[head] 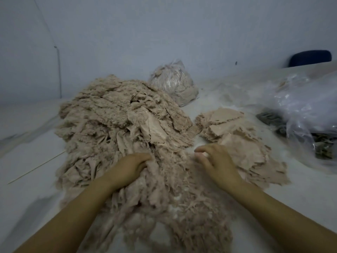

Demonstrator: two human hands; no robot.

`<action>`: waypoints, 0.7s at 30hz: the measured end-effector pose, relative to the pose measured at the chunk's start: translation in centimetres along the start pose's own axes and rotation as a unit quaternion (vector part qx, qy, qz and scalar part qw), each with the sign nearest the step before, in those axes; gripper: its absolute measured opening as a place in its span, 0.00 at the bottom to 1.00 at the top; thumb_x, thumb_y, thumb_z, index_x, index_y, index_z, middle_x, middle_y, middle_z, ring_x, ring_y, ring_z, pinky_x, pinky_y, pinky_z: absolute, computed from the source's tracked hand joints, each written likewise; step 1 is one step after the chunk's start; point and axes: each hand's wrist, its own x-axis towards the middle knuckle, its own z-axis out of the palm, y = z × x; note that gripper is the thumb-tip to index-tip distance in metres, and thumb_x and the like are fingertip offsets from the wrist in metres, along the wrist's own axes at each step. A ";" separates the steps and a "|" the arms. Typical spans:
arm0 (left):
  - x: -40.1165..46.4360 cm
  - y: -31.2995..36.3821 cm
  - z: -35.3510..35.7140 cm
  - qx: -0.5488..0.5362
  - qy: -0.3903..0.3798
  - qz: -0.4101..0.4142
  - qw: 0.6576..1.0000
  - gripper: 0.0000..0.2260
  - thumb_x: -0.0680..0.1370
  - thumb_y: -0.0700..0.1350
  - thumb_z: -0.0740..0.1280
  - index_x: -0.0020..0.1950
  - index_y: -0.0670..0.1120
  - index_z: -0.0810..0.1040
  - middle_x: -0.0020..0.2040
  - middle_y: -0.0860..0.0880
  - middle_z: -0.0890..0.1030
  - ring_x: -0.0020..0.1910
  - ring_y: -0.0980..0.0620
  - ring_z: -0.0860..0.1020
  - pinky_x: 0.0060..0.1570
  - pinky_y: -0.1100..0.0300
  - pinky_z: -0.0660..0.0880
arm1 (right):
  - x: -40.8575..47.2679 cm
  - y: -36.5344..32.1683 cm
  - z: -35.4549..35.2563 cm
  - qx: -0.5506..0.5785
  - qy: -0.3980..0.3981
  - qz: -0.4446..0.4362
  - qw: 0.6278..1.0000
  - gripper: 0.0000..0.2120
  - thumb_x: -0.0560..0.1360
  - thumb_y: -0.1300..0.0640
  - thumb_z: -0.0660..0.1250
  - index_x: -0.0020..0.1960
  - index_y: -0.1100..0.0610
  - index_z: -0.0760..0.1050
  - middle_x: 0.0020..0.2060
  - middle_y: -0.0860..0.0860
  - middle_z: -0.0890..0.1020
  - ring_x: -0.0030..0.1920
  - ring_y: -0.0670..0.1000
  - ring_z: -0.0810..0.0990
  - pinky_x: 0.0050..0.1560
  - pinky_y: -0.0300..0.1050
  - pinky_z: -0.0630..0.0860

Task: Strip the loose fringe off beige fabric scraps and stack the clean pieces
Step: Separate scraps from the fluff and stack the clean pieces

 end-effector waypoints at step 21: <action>1.0 5.1 1.1 -0.250 -0.154 -0.007 0.956 0.23 0.71 0.62 0.69 0.27 0.49 0.66 0.25 0.56 0.63 0.25 0.57 0.62 0.30 0.63 0.62 | -0.1 -2.2 0.3 0.526 0.008 0.284 0.801 0.08 0.80 0.60 0.62 0.42 0.59 0.74 0.32 0.51 0.80 0.27 0.44 0.77 0.25 0.35 0.73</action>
